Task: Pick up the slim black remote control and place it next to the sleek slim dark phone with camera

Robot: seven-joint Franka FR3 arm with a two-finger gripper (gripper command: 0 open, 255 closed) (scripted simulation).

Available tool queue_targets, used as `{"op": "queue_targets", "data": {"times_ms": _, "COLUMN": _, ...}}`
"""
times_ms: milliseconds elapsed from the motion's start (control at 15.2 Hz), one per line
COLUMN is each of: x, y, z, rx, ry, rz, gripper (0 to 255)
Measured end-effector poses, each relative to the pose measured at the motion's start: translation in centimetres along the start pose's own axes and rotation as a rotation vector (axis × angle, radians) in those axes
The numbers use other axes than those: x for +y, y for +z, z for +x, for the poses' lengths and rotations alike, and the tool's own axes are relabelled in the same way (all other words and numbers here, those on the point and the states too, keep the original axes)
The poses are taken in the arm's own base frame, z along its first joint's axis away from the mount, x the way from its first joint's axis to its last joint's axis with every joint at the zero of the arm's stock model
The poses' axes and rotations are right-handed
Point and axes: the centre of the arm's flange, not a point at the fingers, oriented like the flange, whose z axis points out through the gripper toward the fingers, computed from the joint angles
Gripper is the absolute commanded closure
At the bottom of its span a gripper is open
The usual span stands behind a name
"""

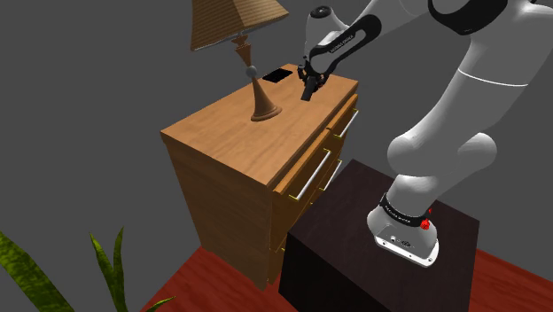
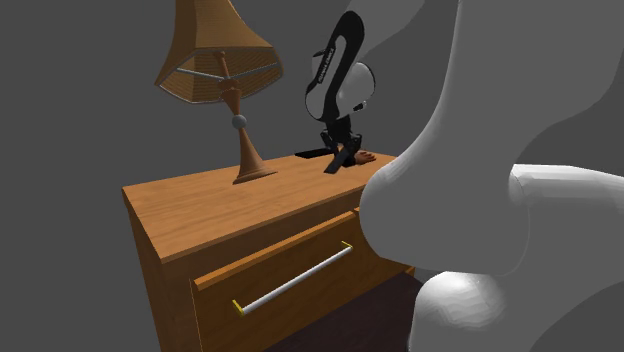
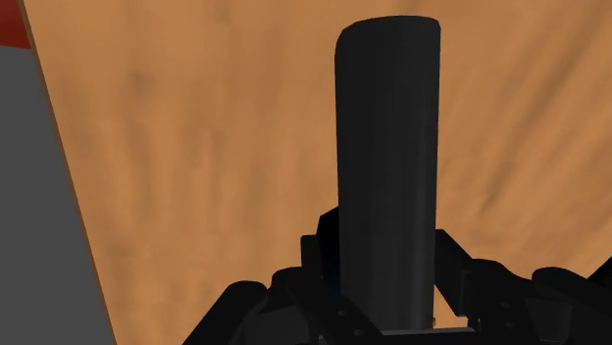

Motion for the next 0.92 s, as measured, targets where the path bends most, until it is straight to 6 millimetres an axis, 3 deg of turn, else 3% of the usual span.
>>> {"op": "queue_targets", "data": {"times_ms": 924, "x": -0.4, "y": -6.6, "z": 3.3, "rx": 0.000, "ry": 0.000, "rz": 0.000, "gripper": 255}}
